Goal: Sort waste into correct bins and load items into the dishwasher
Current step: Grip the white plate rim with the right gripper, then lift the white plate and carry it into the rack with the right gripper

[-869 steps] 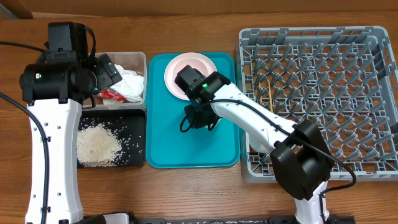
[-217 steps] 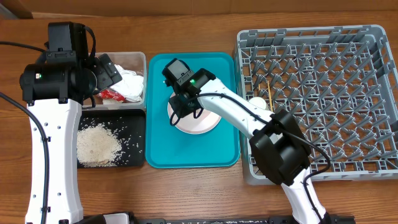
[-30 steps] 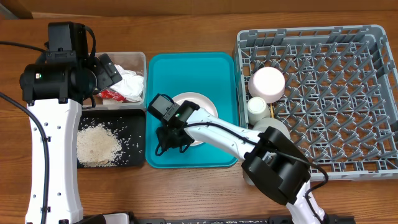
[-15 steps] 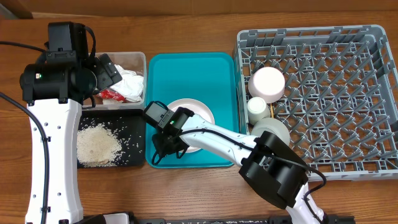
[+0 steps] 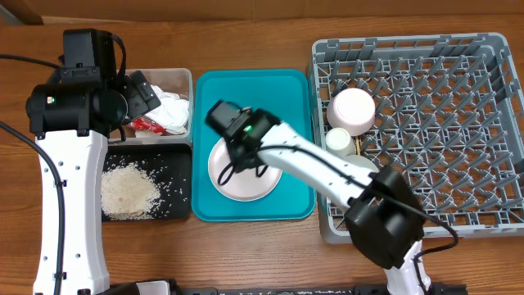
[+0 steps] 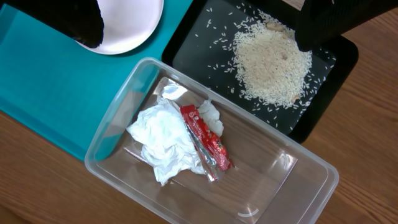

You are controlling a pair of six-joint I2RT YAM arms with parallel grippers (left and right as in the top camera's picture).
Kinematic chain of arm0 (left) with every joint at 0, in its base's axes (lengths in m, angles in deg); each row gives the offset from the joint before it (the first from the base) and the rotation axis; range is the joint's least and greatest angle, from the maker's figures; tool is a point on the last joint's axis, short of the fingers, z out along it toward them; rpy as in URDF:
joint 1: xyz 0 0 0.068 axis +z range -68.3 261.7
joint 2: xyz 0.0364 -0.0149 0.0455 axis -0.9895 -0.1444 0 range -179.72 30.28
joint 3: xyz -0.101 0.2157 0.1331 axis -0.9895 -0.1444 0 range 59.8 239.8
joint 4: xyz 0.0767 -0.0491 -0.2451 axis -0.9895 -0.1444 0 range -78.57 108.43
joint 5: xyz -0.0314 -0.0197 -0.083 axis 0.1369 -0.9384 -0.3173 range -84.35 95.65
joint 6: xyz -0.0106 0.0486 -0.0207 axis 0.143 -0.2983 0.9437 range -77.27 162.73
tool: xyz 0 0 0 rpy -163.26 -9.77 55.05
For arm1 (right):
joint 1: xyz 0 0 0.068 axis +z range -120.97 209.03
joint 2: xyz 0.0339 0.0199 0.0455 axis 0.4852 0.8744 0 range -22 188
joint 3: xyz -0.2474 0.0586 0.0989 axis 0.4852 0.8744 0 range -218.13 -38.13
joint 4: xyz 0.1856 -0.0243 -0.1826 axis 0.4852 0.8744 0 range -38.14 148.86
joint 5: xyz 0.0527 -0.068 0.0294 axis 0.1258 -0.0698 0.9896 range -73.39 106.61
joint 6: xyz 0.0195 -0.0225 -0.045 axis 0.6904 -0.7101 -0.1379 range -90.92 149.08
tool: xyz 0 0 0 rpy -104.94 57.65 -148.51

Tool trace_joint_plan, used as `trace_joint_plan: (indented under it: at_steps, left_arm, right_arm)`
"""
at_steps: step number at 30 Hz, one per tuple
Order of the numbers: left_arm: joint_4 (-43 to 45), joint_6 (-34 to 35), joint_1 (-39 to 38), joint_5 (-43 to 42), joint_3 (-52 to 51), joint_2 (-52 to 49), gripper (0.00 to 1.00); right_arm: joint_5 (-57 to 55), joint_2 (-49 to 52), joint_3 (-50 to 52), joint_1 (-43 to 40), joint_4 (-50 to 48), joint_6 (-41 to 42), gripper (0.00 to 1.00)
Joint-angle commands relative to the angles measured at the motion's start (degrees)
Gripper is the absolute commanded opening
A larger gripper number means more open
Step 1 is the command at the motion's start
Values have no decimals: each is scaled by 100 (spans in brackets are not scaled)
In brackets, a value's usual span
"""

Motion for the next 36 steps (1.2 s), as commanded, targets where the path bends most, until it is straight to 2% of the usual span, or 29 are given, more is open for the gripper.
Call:
trace_joint_plan:
  at_steps: [1, 8, 21, 24, 32, 33, 34, 35, 36]
  left_arm:
    - [2, 15, -7, -7, 24, -17, 100]
    - [2, 15, -7, -7, 24, -17, 100]
    - [2, 15, -7, -7, 24, -17, 100]
    - [2, 15, -7, -7, 24, -17, 100]
    - [2, 15, -7, -7, 24, -17, 100]
    - [2, 15, -7, -7, 24, -17, 100]
    - [2, 15, -7, -7, 24, -17, 100]
    - [2, 15, -7, -7, 24, -17, 100]
    - [2, 15, -7, -7, 24, -17, 100]
  right_arm:
    - [-369, -144, 83, -437, 39, 9, 57]
    - [164, -72, 470, -824, -212, 0, 58]
    - [219, -66, 1515, -807, -1217, 2, 52]
    - [382, -66, 1718, -807, -1451, 2, 48]
    - [658, -66, 1838, -807, -1593, 2, 48]
    - [658, -66, 1838, -807, -1589, 2, 53]
    - [658, -66, 1838, -807, -1576, 2, 63]
    - [658, -66, 1838, -807, -1572, 2, 84]
    - [660, -66, 1838, -807, -1561, 4, 100]
